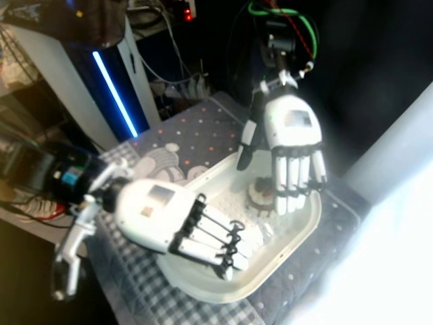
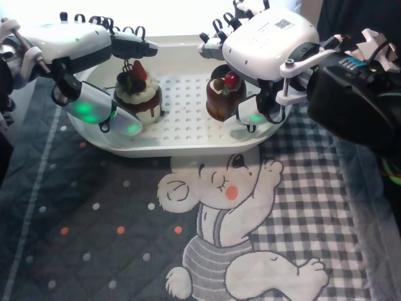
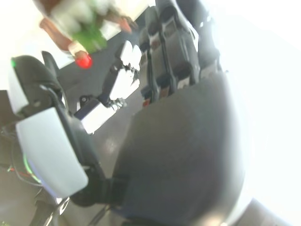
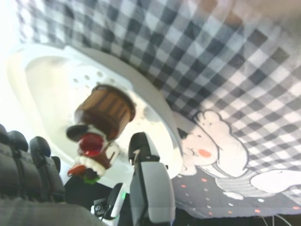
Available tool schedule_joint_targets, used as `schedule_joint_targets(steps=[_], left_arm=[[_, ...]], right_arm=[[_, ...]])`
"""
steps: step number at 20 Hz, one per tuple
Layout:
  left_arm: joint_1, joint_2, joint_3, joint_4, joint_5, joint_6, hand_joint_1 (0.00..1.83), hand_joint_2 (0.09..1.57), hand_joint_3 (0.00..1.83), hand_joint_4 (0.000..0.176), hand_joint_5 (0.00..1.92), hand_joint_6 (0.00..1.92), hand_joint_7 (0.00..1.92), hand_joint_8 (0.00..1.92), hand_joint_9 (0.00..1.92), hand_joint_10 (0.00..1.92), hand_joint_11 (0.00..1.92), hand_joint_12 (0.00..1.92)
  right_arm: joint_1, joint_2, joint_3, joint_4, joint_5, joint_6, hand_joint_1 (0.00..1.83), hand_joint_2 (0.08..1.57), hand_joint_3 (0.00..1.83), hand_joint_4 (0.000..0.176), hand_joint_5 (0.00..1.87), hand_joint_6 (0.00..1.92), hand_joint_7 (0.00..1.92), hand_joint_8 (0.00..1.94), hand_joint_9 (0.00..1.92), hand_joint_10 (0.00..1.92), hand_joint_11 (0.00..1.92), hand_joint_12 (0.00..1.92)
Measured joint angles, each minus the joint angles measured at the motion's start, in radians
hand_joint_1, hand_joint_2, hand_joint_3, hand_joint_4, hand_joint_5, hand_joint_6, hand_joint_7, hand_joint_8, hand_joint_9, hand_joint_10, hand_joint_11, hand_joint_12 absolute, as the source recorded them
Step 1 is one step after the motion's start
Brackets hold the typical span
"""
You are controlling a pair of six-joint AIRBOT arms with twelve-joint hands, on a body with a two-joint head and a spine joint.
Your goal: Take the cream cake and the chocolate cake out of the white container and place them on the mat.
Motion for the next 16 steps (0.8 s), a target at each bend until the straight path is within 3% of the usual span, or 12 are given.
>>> schedule_joint_targets(steps=[4, 5, 7, 8, 9, 10, 11, 12, 13, 14, 16], left_arm=[[0.005, -0.024, 0.031, -0.019, 0.011, -0.001, 0.93, 0.89, 0.02, 0.000, 0.36, 0.01, 0.43, 0.02, 0.41, 0.16, 0.00, 1.36], [0.006, -0.027, 0.035, -0.025, 0.014, -0.001, 0.93, 0.90, 0.02, 0.000, 0.38, 0.02, 0.44, 0.02, 0.42, 0.16, 0.00, 1.36], [0.011, -0.035, 0.048, -0.037, 0.018, -0.002, 0.91, 0.92, 0.02, 0.000, 0.39, 0.02, 0.46, 0.02, 0.44, 0.17, 0.00, 1.40], [0.011, -0.038, 0.052, -0.041, 0.019, -0.001, 0.90, 0.95, 0.02, 0.000, 0.40, 0.02, 0.47, 0.02, 0.46, 0.19, 0.00, 1.44], [0.013, -0.043, 0.059, -0.044, 0.021, -0.001, 0.91, 0.98, 0.03, 0.000, 0.42, 0.02, 0.49, 0.03, 0.48, 0.20, 0.01, 1.45], [0.013, -0.046, 0.062, -0.047, 0.020, -0.001, 0.97, 1.04, 0.03, 0.000, 0.50, 0.04, 0.54, 0.03, 0.53, 0.22, 0.08, 1.43], [0.017, -0.052, 0.071, -0.050, 0.019, -0.002, 1.06, 1.11, 0.02, 0.000, 0.63, 0.06, 0.67, 0.04, 0.64, 0.23, 0.18, 1.38], [0.019, -0.056, 0.072, -0.058, 0.018, -0.004, 1.16, 1.16, 0.02, 0.000, 0.75, 0.09, 0.85, 0.09, 0.79, 0.29, 0.32, 1.35], [0.021, -0.056, 0.072, -0.065, 0.015, -0.008, 1.31, 1.21, 0.00, 0.000, 0.65, 1.09, 0.85, 0.97, 0.79, 1.18, 0.42, 1.35], [0.023, -0.056, 0.072, -0.072, 0.009, -0.012, 1.44, 1.22, 0.00, 0.000, 0.61, 1.28, 0.80, 1.18, 0.78, 1.32, 0.54, 1.71], [0.034, -0.057, 0.072, -0.085, 0.003, -0.015, 1.47, 1.21, 0.00, 0.000, 0.66, 1.33, 0.75, 1.22, 0.80, 1.31, 0.65, 1.77]], right_arm=[[0.000, -0.022, 0.033, 0.019, -0.025, 0.000, 0.89, 0.86, 0.01, 0.000, 0.55, 0.02, 0.48, 0.02, 0.46, 0.05, 0.02, 1.37], [0.000, -0.024, 0.035, 0.025, -0.030, 0.000, 0.91, 0.89, 0.01, 0.000, 0.60, 0.02, 0.54, 0.03, 0.51, 0.07, 0.04, 1.45], [0.000, -0.025, 0.042, 0.031, -0.033, 0.000, 0.97, 0.95, 0.01, 0.000, 0.70, 0.03, 0.67, 0.03, 0.52, 0.09, 0.00, 1.42], [0.000, -0.026, 0.045, 0.034, -0.031, 0.001, 1.04, 1.00, 0.00, 0.000, 0.78, 0.03, 0.77, 0.04, 0.57, 0.14, 0.00, 1.41], [0.000, -0.028, 0.045, 0.034, -0.027, 0.002, 1.08, 1.02, 0.00, 0.000, 0.87, 0.02, 0.84, 0.02, 0.58, 0.29, 0.00, 1.53], [0.000, -0.031, 0.047, 0.034, -0.028, 0.003, 1.14, 1.08, 0.02, 0.000, 0.96, 0.78, 0.95, 0.04, 0.55, 0.57, 0.00, 1.64], [0.000, -0.036, 0.047, 0.034, -0.029, 0.004, 1.21, 1.11, 0.01, 0.000, 1.02, 0.96, 0.92, 0.81, 0.58, 0.79, 0.00, 1.68], [0.003, -0.037, 0.047, 0.034, -0.031, 0.005, 1.22, 1.12, 0.00, 0.000, 1.02, 1.00, 0.94, 0.96, 0.65, 0.91, 0.00, 1.68], [0.003, -0.037, 0.047, 0.034, -0.031, 0.005, 1.23, 1.12, 0.00, 0.000, 1.02, 1.01, 0.95, 0.98, 0.69, 0.93, 0.00, 1.65], [0.003, -0.037, 0.047, 0.034, -0.031, 0.005, 1.22, 1.12, 0.00, 0.005, 1.01, 0.96, 0.96, 1.05, 0.73, 0.96, 0.00, 1.63], [0.003, -0.037, 0.047, 0.034, -0.031, 0.005, 1.22, 1.12, 0.00, 0.011, 1.00, 1.00, 0.97, 1.02, 0.73, 0.86, 0.00, 1.38]])
